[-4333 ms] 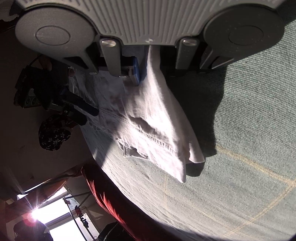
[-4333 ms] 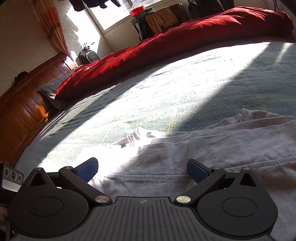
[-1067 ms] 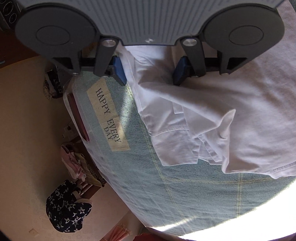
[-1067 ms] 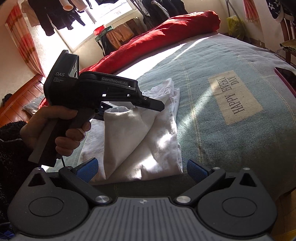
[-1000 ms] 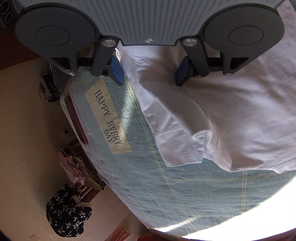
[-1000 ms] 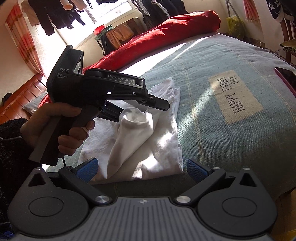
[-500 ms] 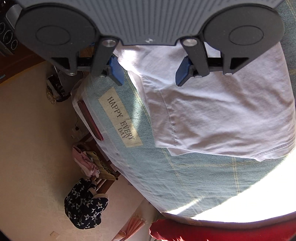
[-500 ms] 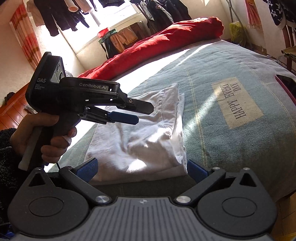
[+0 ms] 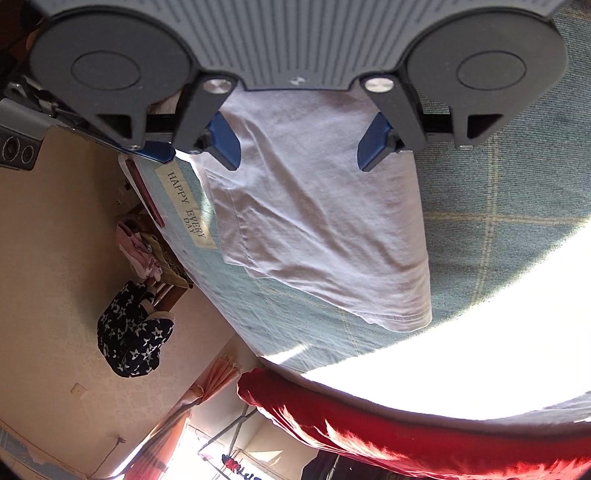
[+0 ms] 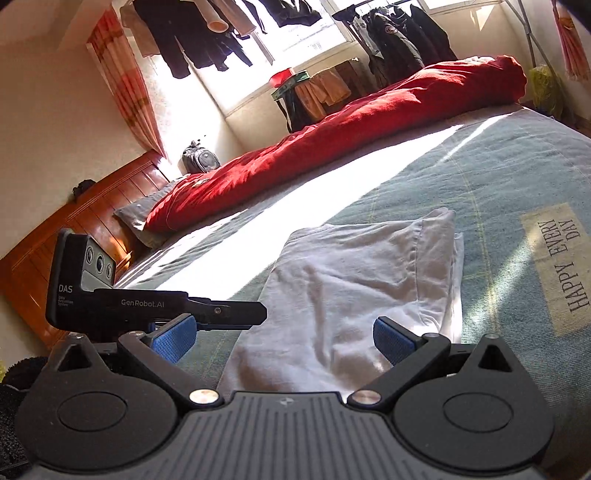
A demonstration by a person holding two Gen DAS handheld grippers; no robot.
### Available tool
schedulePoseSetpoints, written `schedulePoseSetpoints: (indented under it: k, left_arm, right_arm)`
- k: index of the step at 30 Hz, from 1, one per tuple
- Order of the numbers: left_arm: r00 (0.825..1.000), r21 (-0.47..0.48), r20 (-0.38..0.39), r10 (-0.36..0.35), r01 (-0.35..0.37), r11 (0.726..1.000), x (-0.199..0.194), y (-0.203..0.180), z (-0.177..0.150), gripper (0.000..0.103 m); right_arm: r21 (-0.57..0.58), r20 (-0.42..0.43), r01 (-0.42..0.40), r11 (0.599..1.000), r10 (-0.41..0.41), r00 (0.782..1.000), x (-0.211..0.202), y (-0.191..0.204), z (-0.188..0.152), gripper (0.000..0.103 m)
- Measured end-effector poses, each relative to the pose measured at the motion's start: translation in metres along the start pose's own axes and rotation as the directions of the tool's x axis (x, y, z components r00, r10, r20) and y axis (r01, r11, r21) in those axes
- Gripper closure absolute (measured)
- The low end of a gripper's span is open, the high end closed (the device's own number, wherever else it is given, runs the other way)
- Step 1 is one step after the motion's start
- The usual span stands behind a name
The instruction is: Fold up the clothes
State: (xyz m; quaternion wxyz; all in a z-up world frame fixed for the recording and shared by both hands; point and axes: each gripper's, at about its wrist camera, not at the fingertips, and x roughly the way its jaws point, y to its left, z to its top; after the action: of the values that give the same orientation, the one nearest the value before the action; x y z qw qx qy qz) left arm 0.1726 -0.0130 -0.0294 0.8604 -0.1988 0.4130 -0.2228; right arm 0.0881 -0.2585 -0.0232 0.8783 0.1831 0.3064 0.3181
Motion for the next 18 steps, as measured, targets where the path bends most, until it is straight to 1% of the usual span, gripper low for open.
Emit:
schedulePoseSetpoints:
  k: [1,4,5,8,11,13,14,16,17,18]
  left_arm:
    - [1.000,-0.010,0.008,0.002,-0.002,1.000,-0.001,0.002,-0.001,0.032]
    - [1.000,-0.007,0.017,0.009,-0.009,1.000,-0.002,0.002,-0.005,0.032]
    - [1.000,0.002,0.016,0.009,-0.009,1.000,-0.001,0.000,-0.005,0.031]
    - [1.000,0.065,0.010,0.013,-0.013,0.998,0.000,-0.011,-0.006,0.030]
    - [1.000,0.137,0.006,0.019,-0.020,0.990,0.002,-0.025,-0.008,0.030]
    - [1.000,0.144,-0.014,0.021,-0.019,0.989,0.010,-0.025,-0.010,0.025]
    - [0.999,0.145,-0.026,0.022,-0.018,0.989,0.015,-0.025,-0.011,0.020]
    - [0.998,0.147,-0.049,0.025,-0.017,0.989,0.024,-0.024,-0.014,0.020]
    - [0.998,0.126,-0.051,0.025,-0.019,0.992,0.026,-0.019,-0.014,0.020]
    - [0.999,0.099,-0.044,0.009,-0.004,0.995,0.023,-0.017,-0.016,0.020]
  right_arm:
    - [-0.003,-0.015,0.006,1.000,-0.006,1.000,0.009,-0.001,-0.001,0.000]
    - [-0.017,-0.082,0.118,0.993,-0.119,0.990,0.031,-0.014,-0.009,0.000]
    - [-0.012,-0.097,0.137,0.990,-0.138,0.986,0.034,-0.020,-0.013,0.000]
    - [0.054,-0.100,0.105,0.993,-0.100,0.990,0.022,-0.039,-0.028,0.000]
    - [0.054,-0.087,0.124,0.991,-0.119,0.989,0.008,-0.036,-0.031,0.000]
    - [0.058,-0.072,0.132,0.990,-0.128,0.989,0.002,-0.032,-0.030,0.000]
    - [0.055,-0.059,0.132,0.990,-0.129,0.990,0.000,-0.029,-0.029,0.000]
    - [0.038,-0.034,0.135,0.990,-0.134,0.990,-0.002,-0.026,-0.023,0.000]
    - [0.030,-0.024,0.137,0.990,-0.136,0.990,-0.003,-0.025,-0.019,0.000]
    - [0.025,-0.017,0.136,0.990,-0.136,0.991,-0.003,-0.025,-0.015,0.000]
